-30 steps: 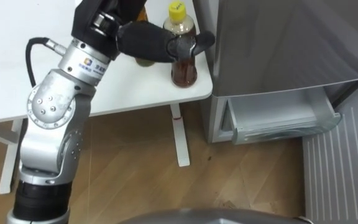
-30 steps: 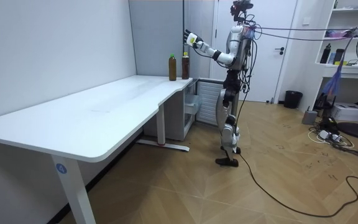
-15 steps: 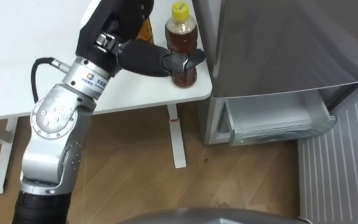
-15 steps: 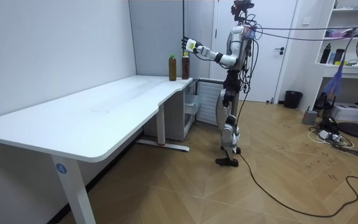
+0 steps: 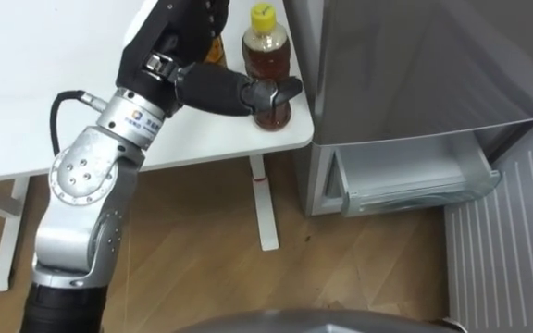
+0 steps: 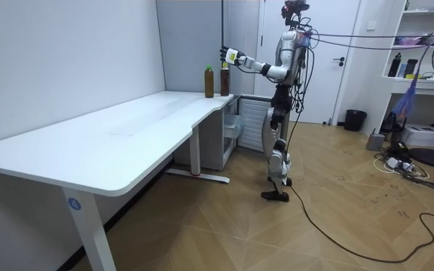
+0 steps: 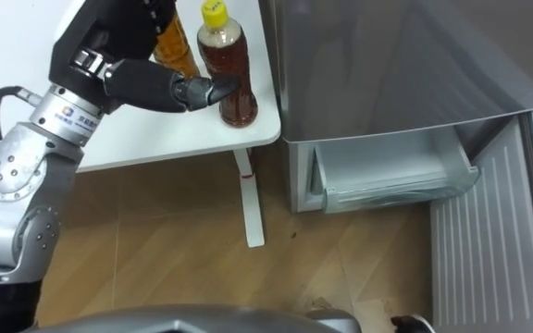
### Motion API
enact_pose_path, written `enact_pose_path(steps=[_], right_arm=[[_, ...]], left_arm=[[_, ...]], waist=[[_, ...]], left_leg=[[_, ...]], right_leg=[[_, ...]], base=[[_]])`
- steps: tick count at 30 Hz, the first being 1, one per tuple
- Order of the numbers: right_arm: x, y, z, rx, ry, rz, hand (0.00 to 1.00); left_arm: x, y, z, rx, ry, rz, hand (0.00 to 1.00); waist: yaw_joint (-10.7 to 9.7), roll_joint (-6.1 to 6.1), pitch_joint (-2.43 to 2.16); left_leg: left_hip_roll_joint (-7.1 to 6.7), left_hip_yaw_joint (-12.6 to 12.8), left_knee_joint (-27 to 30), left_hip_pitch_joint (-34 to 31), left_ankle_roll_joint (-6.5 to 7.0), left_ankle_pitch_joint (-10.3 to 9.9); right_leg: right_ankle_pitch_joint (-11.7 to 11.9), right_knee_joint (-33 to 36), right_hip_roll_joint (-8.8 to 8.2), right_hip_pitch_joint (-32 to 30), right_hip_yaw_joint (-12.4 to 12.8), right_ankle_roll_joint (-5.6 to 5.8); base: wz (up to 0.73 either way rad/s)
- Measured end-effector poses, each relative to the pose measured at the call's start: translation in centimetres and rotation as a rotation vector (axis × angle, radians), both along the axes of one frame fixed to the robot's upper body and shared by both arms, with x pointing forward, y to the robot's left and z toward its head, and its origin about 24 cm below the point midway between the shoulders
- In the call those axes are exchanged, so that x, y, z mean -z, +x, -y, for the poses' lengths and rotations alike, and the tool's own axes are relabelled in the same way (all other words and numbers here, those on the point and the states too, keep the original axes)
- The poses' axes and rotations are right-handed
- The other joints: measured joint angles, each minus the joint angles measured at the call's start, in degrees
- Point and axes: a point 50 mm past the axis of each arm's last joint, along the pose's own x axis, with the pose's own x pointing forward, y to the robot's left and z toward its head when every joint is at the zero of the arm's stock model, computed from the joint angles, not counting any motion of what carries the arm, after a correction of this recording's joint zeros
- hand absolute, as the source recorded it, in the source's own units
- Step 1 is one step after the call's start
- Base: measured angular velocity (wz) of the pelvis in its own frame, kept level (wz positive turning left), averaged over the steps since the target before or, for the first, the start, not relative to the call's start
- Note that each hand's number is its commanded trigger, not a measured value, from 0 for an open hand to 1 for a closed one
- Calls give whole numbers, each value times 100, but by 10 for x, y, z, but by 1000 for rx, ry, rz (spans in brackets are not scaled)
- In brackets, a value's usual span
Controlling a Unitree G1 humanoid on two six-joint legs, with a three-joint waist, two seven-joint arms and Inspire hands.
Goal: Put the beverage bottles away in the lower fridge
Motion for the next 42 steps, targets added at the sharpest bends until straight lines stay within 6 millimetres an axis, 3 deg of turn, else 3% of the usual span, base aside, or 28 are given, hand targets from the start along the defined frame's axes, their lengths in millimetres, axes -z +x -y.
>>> enact_pose_path(steps=[6, 12, 22, 28, 35, 42], right_arm=[[0, -2, -1, -2, -6, -18, 0], [0, -4, 0, 0, -10, -30, 0], [0, -4, -1, 3, 0, -20, 0], [0, -5, -2, 1, -2, -26, 0], [0, -3, -2, -1, -7, -17, 0], [0, -2, -2, -2, -13, -10, 0]], left_arm=[[17, 4, 0, -8, 2, -80, 0], [26, 6, -2, -4, -44, -136, 0], [30, 14, -2, 8, -76, -161, 0], [51, 17, -8, -35, -71, -255, 0], [45, 24, -13, -100, -79, -235, 0], [44, 27, -15, -152, -85, -231, 0]], waist=[[-1, -4, 6], [-17, 38, -19], [-64, 79, -3], [-74, 29, 19], [-5, -12, 35], [-31, 49, -5]], left_leg=[[-1, -8, 13, -80, -1, 0], [4, -11, 91, -142, -3, 2], [10, -1, -4, -82, -12, 8], [8, 70, -15, -107, -17, 10], [9, 65, 4, -110, -20, 13], [6, 65, 5, -96, -21, 13]], right_leg=[[-1, -3, 4, -56, 18, -3], [5, 2, 7, -133, 18, -12], [5, 3, 15, -129, 54, -12], [5, 4, 30, -181, 84, -12], [10, 8, 27, -224, 79, -20], [11, 11, 33, -212, 88, -22]], base=[[0], [0], [-2], [-4], [0], [0]])
